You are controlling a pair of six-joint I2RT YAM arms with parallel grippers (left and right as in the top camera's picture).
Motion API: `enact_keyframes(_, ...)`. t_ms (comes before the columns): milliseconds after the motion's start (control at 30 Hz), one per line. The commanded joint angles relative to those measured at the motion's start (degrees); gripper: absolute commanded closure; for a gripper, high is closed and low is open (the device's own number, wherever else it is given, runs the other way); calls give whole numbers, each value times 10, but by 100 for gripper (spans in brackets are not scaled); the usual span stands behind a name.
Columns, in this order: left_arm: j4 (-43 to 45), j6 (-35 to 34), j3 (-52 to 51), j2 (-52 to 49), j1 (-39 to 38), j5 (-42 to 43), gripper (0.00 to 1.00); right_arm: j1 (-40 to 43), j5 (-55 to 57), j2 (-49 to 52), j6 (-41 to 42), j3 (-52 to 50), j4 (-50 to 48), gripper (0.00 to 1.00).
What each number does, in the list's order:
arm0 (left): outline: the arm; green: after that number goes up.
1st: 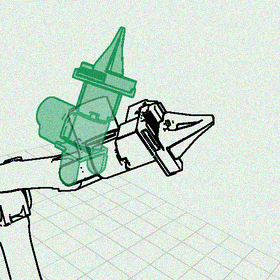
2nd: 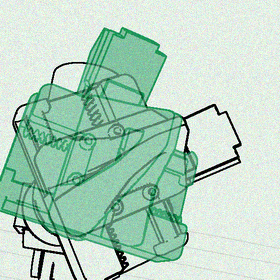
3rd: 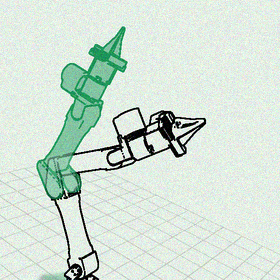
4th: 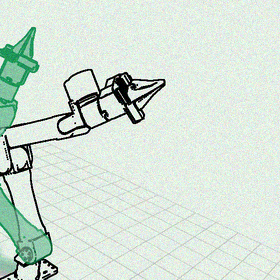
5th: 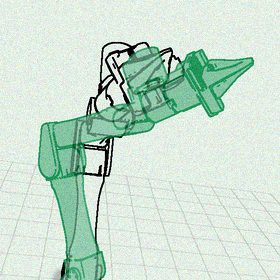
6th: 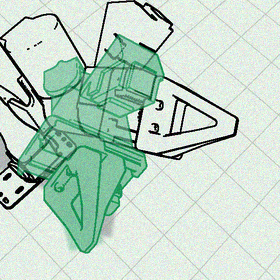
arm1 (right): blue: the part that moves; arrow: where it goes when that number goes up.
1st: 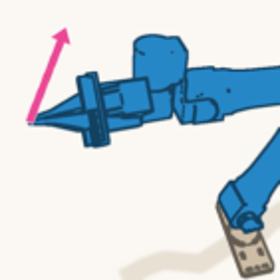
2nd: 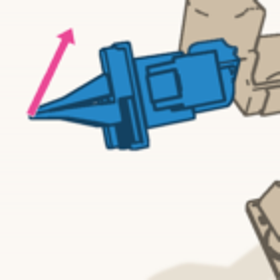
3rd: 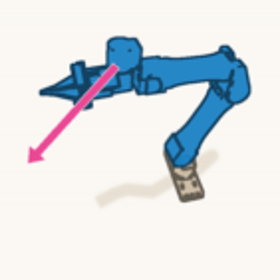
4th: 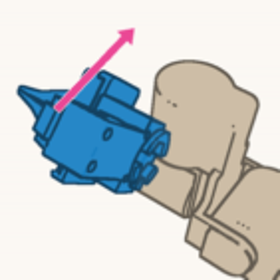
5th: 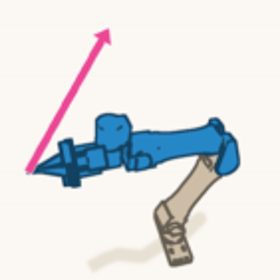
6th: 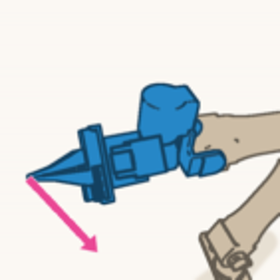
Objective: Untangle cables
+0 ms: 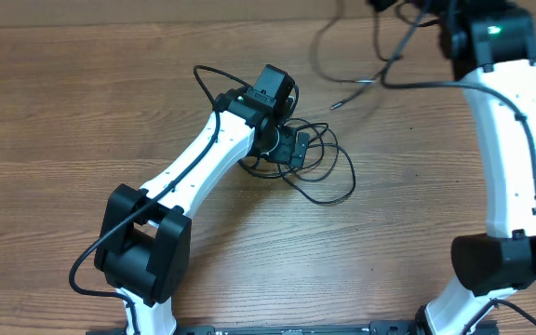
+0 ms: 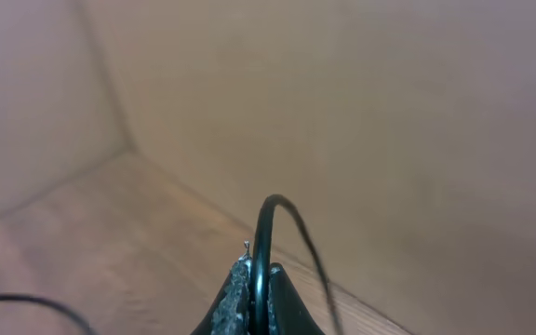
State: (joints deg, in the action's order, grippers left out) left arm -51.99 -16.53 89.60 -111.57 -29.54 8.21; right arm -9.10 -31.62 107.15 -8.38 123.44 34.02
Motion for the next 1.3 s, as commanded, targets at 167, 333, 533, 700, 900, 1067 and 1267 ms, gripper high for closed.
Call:
enact_keyframes(167,2,-6,1,-1,1,6,0,8,96,-5,-41,7,-7,96)
enact_keyframes(333,2,-6,1,-1,1,6,0,54,186,15,-42,7,-7,96)
enact_keyframes(533,2,-6,1,-1,1,6,0,141,196,98,-42,7,-7,96)
enact_keyframes(700,2,-6,1,-1,1,6,0,205,196,171,-41,6,-7,96)
enact_keyframes(900,2,-6,1,-1,1,6,0,289,196,252,-34,6,1,96)
enact_keyframes(1067,2,-6,1,-1,1,6,0,355,197,288,5,6,0,96)
enact_keyframes(1267,2,-6,1,-1,1,6,0,437,200,296,14,6,-19,96)
